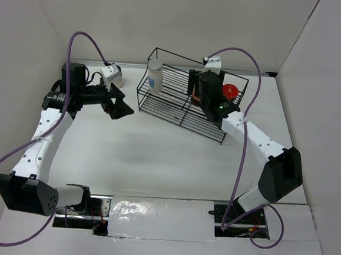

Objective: Organize the condiment bottles

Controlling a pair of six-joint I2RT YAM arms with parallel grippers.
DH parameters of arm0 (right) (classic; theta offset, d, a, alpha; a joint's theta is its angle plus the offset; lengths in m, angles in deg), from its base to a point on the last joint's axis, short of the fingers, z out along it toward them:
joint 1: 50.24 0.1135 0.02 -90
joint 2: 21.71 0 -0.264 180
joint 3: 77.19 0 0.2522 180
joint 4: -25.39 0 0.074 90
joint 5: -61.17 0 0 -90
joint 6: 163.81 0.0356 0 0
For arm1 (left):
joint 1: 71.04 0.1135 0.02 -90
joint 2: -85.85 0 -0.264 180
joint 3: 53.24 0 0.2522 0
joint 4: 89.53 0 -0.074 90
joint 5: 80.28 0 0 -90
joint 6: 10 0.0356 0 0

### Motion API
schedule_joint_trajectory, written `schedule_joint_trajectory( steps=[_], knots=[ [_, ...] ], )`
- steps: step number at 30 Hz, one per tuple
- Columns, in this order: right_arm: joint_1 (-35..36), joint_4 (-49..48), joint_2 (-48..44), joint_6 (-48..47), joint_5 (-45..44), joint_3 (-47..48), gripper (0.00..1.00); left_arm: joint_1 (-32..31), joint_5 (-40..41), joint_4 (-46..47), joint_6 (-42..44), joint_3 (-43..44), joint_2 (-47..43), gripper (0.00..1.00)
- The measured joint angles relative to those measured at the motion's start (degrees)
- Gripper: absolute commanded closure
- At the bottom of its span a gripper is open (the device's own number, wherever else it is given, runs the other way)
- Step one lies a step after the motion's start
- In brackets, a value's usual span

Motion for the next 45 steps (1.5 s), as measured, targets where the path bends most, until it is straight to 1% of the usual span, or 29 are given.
schedule_joint_trajectory(
  steps=[3, 7, 13, 16, 19, 22, 26, 28, 31, 37, 41, 45],
  knots=[
    [-0.04, -0.09, -0.04, -0.35, 0.20, 0.02, 0.00, 0.09, 0.00, 0.00, 0.02, 0.00, 0.33, 0.01],
    [0.20, 0.17, -0.04, -1.66, 0.39, 0.94, 0.00, 0.17, -0.02, 0.09, 0.04, 0.00, 0.33, 0.01],
    [1.44, 0.81, -0.24, -4.20, 0.35, 5.07, 0.00, 0.28, 0.35, 0.13, -0.20, 0.02, 0.33, 0.01],
    [2.19, 1.81, -0.57, -5.88, 0.20, 7.56, 0.00, 0.37, 2.75, 0.13, -1.62, 0.98, 0.85, 0.01],
    [2.51, 3.52, -0.90, -7.06, -0.70, 10.45, 0.00, 0.81, 8.04, 0.85, -3.72, 4.02, 3.30, 0.01],
    [2.49, 4.87, -1.68, -8.02, -1.44, 12.48, 0.00, 1.73, 15.17, 2.86, -5.46, 7.54, 6.97, 0.01],
    [1.86, 6.86, -4.42, -9.38, -1.95, 12.55, 0.00, 2.49, 23.69, 7.23, -6.16, 10.27, 12.63, 0.01],
    [1.14, 7.52, -6.29, -9.97, -1.49, 12.55, 0.00, 2.86, 27.12, 9.79, -6.19, 11.26, 16.04, 0.01],
    [-0.35, 7.76, -9.53, -10.99, -0.37, 12.55, 0.00, 3.74, 31.58, 12.61, -6.16, 13.99, 23.47, 0.01],
    [-1.81, 7.76, -13.42, -13.20, 1.03, 12.61, 0.00, 4.81, 38.29, 15.23, -6.14, 22.75, 39.47, 0.01],
    [-2.16, 7.98, -13.20, -14.27, 1.07, 12.63, 0.00, 4.63, 41.72, 15.76, -5.99, 27.71, 46.73, 0.01],
    [-2.29, 8.15, -12.70, -15.34, 1.07, 12.79, 0.00, 4.52, 43.93, 16.92, -5.90, 30.49, 51.06, 0.01]
  ],
)
